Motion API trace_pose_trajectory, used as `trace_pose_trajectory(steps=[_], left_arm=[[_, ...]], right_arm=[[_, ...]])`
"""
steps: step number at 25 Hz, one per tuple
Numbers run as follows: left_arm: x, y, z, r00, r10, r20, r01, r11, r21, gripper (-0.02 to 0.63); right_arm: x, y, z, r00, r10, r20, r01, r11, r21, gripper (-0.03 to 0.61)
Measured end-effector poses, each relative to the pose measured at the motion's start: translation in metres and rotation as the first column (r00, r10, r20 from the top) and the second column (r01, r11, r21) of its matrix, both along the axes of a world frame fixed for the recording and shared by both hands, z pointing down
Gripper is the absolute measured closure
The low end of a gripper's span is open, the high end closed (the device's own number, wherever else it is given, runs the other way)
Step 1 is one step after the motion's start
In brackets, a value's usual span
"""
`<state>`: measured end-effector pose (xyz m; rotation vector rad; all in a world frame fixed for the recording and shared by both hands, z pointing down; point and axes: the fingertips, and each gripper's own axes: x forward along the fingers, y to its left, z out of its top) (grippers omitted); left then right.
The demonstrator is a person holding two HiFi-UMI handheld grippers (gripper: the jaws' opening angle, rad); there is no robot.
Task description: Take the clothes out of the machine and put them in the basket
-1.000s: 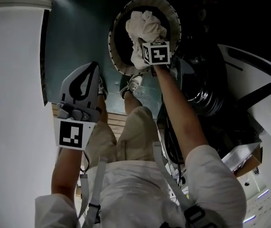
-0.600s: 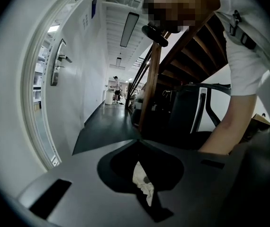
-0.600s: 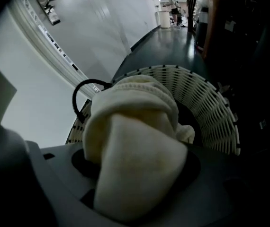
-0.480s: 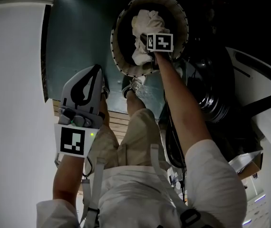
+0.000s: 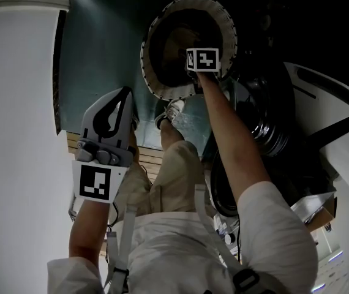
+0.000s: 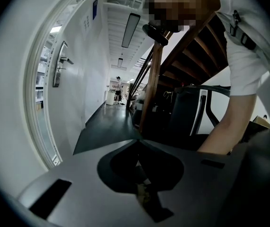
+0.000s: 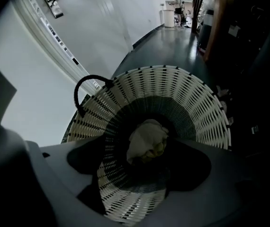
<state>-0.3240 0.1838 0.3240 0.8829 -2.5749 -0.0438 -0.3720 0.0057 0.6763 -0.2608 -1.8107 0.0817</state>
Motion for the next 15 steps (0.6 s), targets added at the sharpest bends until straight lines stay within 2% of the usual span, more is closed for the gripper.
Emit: trace_pose_trajectory(steps=[7, 12, 15], left_arm=[[0.006, -0.004, -0.017, 1.0, 0.011, 0.017, -0.011, 1.0, 0.014, 0.601], [0.014, -0.004, -0.044, 0.999, 0.018, 0.038, -0.019, 0.999, 0.028, 0.601], [0.02, -0.001, -0.063, 0.998, 0.028, 0.064, -0.03, 0.999, 0.035, 0.601]], right_arm=[[0.015, -0.005, -0.028, 1.0, 0.007, 0.008, -0.007, 1.0, -0.025, 0.19], [0.028, -0.002, -0.071, 0.998, -0.019, 0.062, 0.02, 1.0, -0.02, 0.352], [0.03, -0.001, -0.105, 0.994, -0.003, 0.114, 0.006, 1.0, -0.023, 0.492]])
